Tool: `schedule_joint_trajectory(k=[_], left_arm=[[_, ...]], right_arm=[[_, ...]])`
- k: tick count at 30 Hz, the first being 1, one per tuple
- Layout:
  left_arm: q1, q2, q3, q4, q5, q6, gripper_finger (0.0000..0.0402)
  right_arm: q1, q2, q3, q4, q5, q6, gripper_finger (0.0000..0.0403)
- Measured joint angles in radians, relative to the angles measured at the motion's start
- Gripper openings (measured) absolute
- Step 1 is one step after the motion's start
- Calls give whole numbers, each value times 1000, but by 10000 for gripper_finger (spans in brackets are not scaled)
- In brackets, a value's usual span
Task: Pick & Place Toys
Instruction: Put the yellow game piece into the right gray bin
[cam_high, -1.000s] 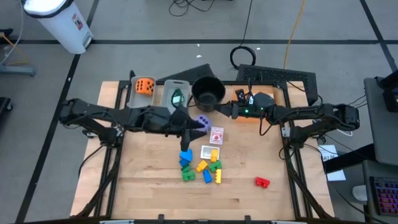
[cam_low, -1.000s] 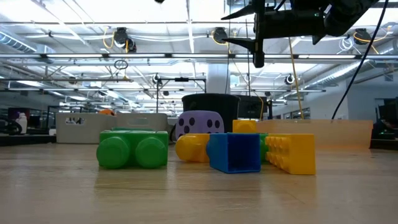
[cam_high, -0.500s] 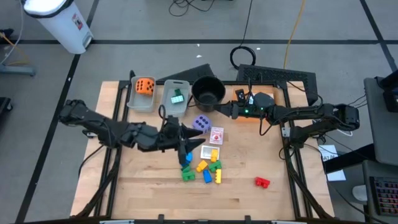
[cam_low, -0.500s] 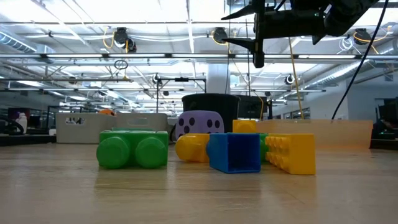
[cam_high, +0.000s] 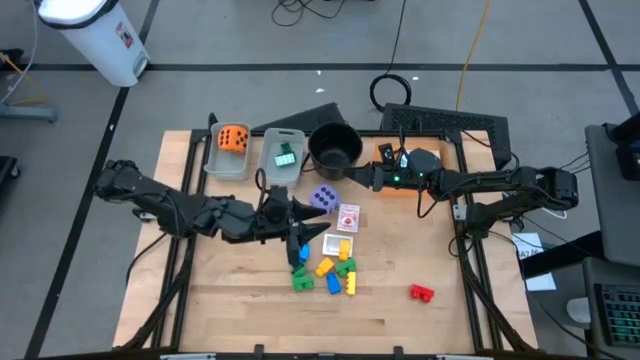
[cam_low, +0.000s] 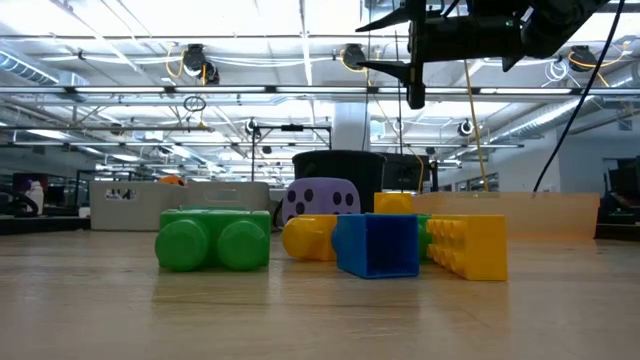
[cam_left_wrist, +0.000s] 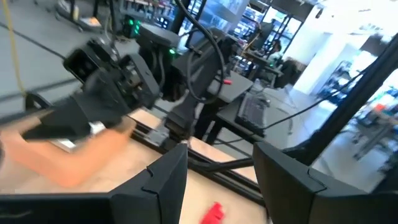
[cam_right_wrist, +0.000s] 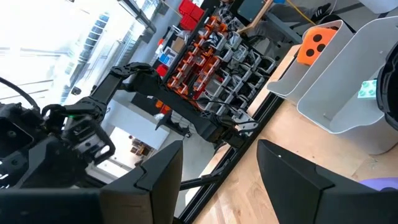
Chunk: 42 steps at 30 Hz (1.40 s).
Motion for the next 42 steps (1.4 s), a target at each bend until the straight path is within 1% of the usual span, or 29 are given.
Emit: schedule_joint_trajectory(k=[4, 7, 9, 13, 19, 24, 26, 30, 32, 33, 35, 38, 42], left_arm=[[22, 0, 0, 1, 0, 90, 186], [36, 0, 0, 0, 1, 120, 186], [47, 0, 0, 6, 2, 109, 186], [65, 0, 0, 3, 3, 27, 186], [79, 0, 0, -17, 81, 25, 186], [80, 0, 0, -37, 97, 27, 186], [80, 0, 0, -60, 98, 27, 186], [80, 0, 0, -121, 101, 21, 186], [80, 0, 0, -151, 110, 11, 186], [80, 0, 0, -164, 121, 3, 186], [80, 0, 0, -189, 135, -8, 186], [80, 0, 0, -199, 152, -24, 186], [80, 0, 0, -210, 153, -26, 186]], right_arm=[[0, 0, 0, 0, 0, 0, 201], [0, 0, 0, 6, 0, 0, 201], [0, 0, 0, 9, 0, 0, 201], [0, 0, 0, 8, 0, -2, 201], [0, 0, 0, 8, 0, 0, 201], [0, 0, 0, 13, 0, 25, 201], [0, 0, 0, 54, -6, 54, 201], [8, -1, 0, 252, -103, 26, 201], [30, -16, 1, 291, -130, 30, 201], [48, -24, 8, 271, -135, 21, 201], [97, -46, 39, 156, -134, -28, 201], [184, -63, 120, -141, -124, -168, 201], [307, -65, 247, -541, -28, -383, 201]])
